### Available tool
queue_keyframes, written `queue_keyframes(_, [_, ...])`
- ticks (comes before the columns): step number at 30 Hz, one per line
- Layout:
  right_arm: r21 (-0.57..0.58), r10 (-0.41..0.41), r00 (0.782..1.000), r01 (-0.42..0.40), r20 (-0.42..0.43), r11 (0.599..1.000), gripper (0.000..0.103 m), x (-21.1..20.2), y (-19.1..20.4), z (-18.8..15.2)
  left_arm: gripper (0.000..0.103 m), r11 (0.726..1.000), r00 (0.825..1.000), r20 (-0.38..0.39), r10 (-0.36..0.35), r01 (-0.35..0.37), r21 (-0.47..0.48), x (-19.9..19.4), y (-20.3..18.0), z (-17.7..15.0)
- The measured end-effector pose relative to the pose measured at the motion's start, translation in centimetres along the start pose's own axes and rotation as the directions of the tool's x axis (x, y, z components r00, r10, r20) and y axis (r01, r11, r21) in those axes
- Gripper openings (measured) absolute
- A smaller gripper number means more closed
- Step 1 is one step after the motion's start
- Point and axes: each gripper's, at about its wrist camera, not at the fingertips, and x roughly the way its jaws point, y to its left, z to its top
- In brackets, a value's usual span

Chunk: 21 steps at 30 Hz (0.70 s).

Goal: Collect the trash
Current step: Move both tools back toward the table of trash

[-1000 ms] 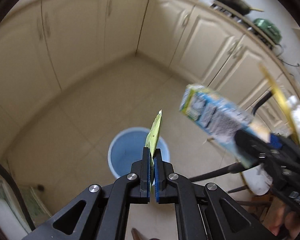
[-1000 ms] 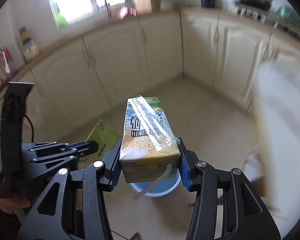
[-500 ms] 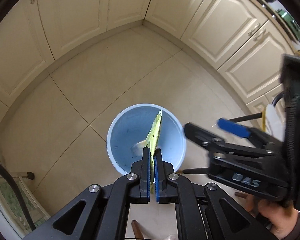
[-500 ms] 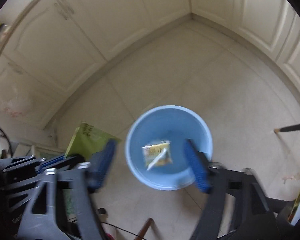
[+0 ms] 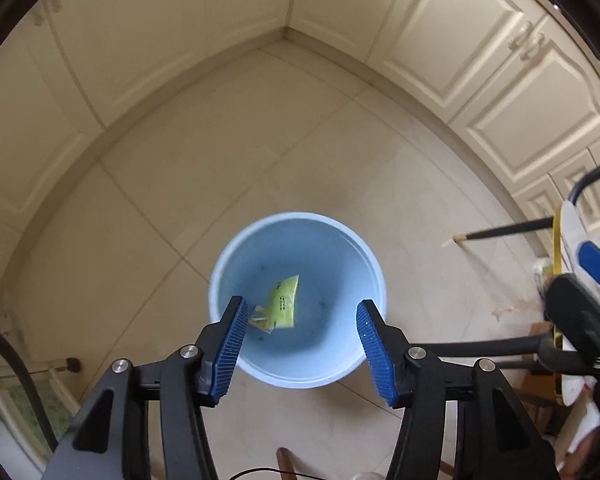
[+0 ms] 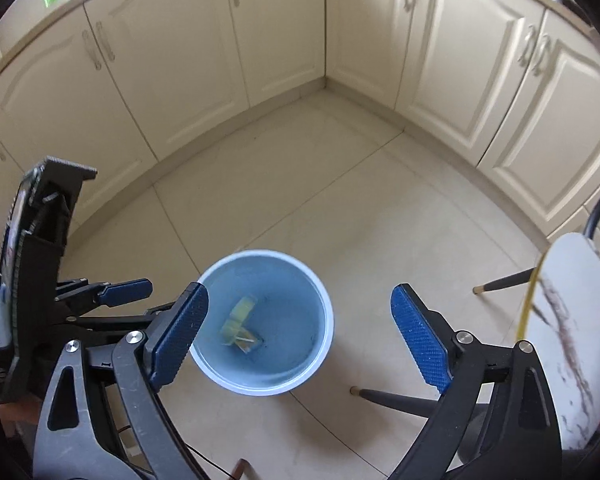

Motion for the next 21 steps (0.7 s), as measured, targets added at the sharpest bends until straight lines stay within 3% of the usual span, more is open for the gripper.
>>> queue_keyframes(4, [0.010, 0.031, 0.998, -0.032, 0.049, 0.999, 0.094, -3.0, 0.9, 0.6, 0.053, 0.996, 0.996, 0.072, 0.052, -0.047, -0.072, -4.9, -0.4, -1.7])
queue_keyframes(9, [-0.043, 0.059, 0.985, -0.053, 0.160, 0.998, 0.095, -9.0, 3.2, 0.7, 0.053, 0.983, 0.960, 0.244, 0.139, -0.104, -0.151, -14.4, -0.2, -3.5])
queue_keyframes(14, [-0.111, 0.049, 0.943, -0.013, 0.330, 0.994, 0.100, -17.0, 4.7, 1.0, 0.064, 0.978, 0.863, 0.463, 0.201, -0.152, -0.143, -25.3, -4.3, -6.9])
queue_keyframes(21, [-0.107, -0.034, 0.819, 0.115, 0.572, 0.988, 0.103, -31.6, 4.0, -1.6, 0.084, 0.988, 0.703, 0.697, 0.140, -0.145, -0.053, -35.3, -16.0, -14.2])
